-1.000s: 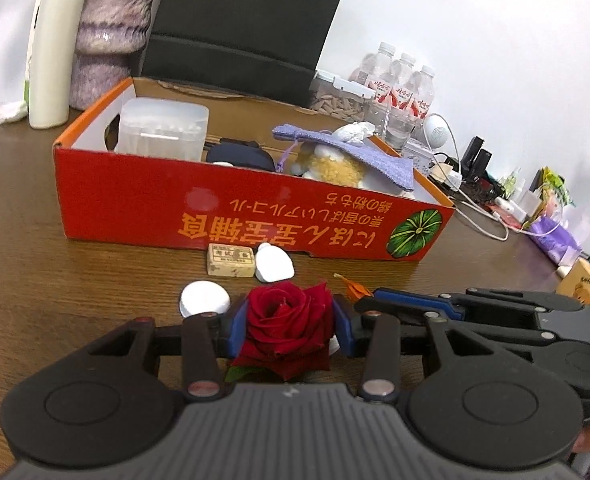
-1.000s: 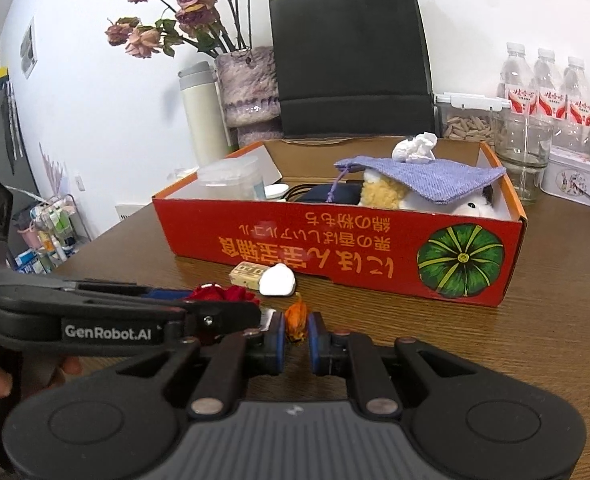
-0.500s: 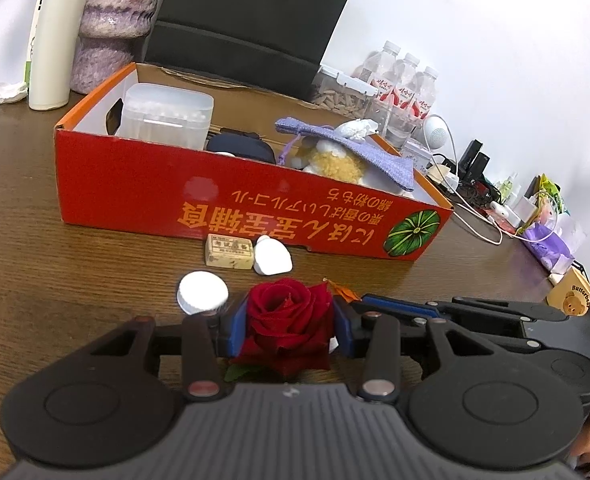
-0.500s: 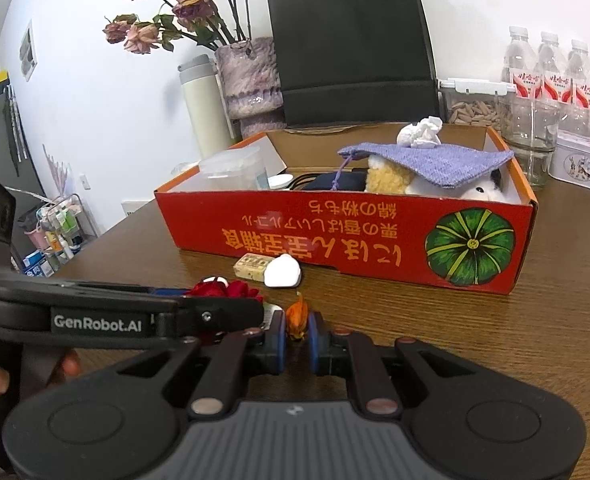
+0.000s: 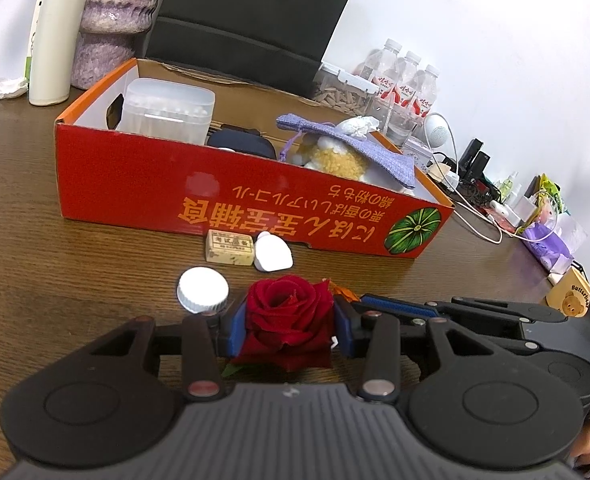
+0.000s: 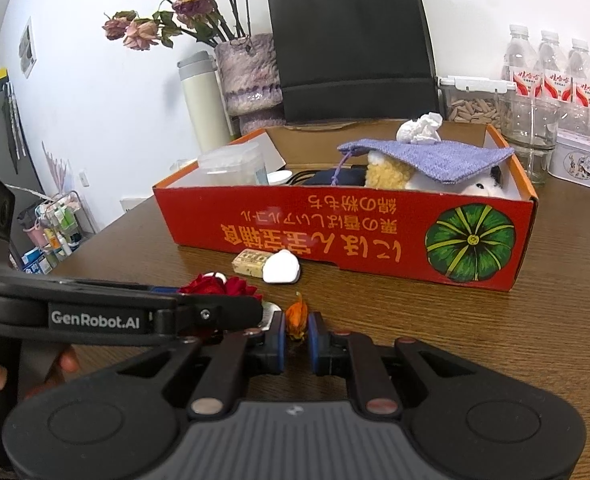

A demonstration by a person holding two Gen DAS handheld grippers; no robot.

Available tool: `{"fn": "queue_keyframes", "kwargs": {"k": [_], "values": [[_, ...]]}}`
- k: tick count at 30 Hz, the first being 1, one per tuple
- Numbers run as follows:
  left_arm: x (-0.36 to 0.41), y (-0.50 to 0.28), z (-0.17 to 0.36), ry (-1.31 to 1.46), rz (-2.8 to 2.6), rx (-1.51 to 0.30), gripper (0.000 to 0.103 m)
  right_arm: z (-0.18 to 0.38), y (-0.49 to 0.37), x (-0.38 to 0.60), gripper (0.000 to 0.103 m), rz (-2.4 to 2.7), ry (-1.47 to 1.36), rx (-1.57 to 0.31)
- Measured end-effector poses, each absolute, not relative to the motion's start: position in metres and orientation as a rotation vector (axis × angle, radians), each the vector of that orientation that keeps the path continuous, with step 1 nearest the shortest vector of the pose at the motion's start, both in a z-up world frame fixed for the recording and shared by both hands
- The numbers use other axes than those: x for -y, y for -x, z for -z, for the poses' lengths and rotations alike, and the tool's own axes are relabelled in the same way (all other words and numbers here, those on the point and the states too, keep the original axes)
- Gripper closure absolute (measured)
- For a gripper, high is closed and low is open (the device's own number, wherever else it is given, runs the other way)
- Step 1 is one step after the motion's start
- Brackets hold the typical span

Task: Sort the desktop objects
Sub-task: 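Lift the red rose and orange piece toward the box with both grippers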

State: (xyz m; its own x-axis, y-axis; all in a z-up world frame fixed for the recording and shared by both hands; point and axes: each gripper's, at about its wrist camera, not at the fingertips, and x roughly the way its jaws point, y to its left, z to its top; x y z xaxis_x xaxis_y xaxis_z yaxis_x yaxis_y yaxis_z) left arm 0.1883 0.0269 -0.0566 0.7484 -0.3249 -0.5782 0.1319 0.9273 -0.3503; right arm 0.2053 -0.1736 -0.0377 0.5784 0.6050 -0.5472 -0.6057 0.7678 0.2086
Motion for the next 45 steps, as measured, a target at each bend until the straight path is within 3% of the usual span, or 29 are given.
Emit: {"fn": "queue_keyframes", "kwargs": {"k": [11, 21, 29, 45], "values": [[-0.033, -0.189, 0.059, 0.349, 0.250, -0.693, 0.063, 0.040, -0.212, 0.174, 0.091, -0.754, -0.076, -0.672], [-0.037, -0.179, 0.047, 0.367, 0.246, -0.636, 0.063, 0.036, -0.185, 0.146, 0.092, -0.697, 0.204, -0.575], [-0.046, -0.170, 0.034, 0.299, 0.168, -0.588, 0.063, 0.035, -0.185, 0.147, 0.093, -0.706, 0.177, -0.579], [-0.045, -0.192, -0.026, 0.172, 0.084, -0.315, 0.062, -0.018, -0.215, 0.155, 0.093, -0.552, 0.045, -0.283]]}}
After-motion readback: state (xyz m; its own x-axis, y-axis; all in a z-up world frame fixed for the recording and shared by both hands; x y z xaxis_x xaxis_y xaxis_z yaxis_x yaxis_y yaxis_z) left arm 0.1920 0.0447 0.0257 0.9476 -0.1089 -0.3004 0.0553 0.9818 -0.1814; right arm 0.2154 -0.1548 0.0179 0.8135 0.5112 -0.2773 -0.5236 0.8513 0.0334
